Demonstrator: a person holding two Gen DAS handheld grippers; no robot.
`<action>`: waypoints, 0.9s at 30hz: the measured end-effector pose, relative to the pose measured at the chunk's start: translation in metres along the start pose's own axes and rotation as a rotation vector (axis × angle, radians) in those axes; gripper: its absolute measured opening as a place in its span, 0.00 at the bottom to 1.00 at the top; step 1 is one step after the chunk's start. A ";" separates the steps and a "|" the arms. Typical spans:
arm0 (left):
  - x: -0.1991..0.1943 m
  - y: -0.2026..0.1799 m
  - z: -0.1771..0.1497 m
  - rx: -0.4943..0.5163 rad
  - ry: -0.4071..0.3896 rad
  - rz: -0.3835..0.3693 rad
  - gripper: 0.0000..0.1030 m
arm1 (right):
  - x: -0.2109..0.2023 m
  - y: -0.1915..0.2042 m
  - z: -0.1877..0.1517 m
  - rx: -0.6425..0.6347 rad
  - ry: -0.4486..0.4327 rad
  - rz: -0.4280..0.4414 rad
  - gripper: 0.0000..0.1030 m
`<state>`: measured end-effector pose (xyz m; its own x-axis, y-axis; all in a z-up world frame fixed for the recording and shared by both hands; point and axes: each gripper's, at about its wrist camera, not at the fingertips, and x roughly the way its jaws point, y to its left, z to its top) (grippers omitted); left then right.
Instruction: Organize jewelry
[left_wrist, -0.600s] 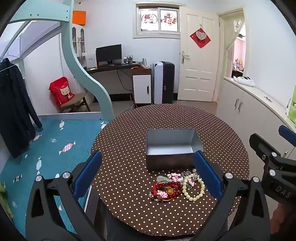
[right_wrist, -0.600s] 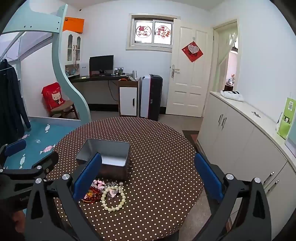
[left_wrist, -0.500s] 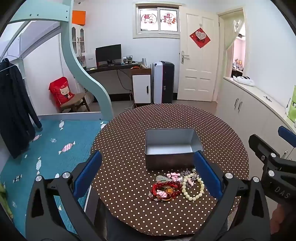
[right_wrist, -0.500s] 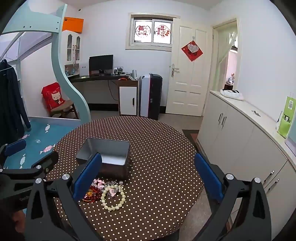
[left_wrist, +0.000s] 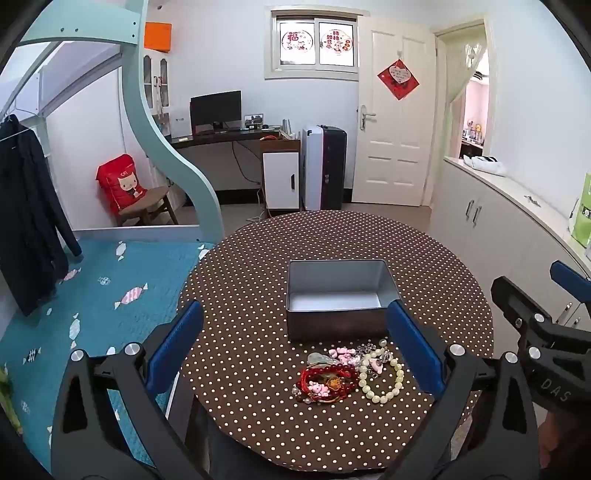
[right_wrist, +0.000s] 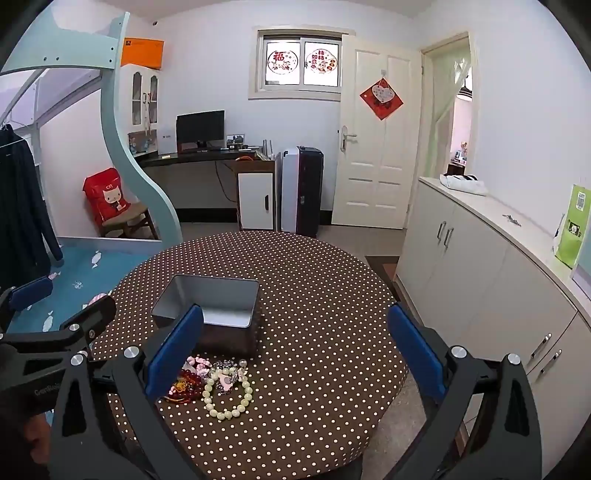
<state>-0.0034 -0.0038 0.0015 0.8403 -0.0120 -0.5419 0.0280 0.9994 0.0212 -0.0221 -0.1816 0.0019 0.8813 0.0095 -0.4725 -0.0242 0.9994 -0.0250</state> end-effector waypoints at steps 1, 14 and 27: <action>0.000 0.000 0.000 -0.001 0.002 0.001 0.95 | 0.000 0.000 0.000 0.000 0.002 0.001 0.93; 0.001 0.001 0.000 -0.007 0.008 -0.007 0.95 | 0.001 -0.002 -0.003 0.004 0.002 0.009 0.93; -0.003 0.002 -0.004 -0.008 -0.005 0.000 0.95 | -0.001 -0.002 -0.004 0.006 0.000 0.014 0.93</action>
<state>-0.0075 -0.0014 0.0000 0.8429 -0.0125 -0.5380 0.0240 0.9996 0.0143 -0.0244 -0.1835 -0.0009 0.8809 0.0236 -0.4727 -0.0339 0.9993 -0.0133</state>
